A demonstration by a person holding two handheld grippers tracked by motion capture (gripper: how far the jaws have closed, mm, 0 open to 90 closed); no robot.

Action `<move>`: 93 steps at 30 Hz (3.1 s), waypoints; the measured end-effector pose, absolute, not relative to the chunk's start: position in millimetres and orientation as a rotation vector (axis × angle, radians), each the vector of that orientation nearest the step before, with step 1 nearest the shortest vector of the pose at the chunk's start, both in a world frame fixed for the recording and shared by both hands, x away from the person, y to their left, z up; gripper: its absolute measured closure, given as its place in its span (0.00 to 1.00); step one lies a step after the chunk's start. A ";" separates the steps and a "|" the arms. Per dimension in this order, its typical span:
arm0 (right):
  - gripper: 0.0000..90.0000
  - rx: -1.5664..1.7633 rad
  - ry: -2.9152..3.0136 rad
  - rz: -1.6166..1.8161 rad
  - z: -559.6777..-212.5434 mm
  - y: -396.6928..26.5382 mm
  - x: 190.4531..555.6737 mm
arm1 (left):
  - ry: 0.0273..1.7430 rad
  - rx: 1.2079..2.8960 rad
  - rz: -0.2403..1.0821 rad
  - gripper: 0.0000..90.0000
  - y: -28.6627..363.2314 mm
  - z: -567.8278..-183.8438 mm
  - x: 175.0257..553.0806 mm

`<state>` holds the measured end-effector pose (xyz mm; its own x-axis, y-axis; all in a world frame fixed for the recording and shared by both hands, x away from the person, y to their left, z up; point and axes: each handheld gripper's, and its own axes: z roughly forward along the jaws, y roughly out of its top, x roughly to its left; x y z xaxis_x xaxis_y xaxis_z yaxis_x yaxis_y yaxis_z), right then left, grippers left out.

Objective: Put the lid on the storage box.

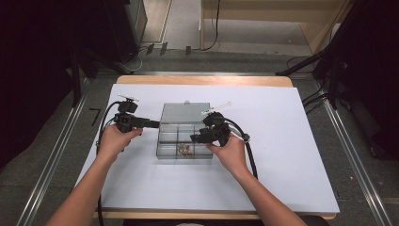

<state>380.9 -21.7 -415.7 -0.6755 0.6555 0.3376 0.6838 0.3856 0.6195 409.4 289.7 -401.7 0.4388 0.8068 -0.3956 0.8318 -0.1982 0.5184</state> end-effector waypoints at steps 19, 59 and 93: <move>0.56 -1.397 -2.532 -1.181 -410.5 -52.4 400.2 | 1.383 2.015 -0.071 0.42 284.3 -400.1 418.5; 0.62 -1.612 -2.398 -1.039 -416.0 -53.8 458.0 | 1.469 2.042 -0.122 0.56 269.1 -405.4 457.8; 0.62 -1.695 -2.362 -0.831 -428.7 -34.4 491.5 | 1.580 2.041 -0.193 0.66 263.2 -423.6 482.7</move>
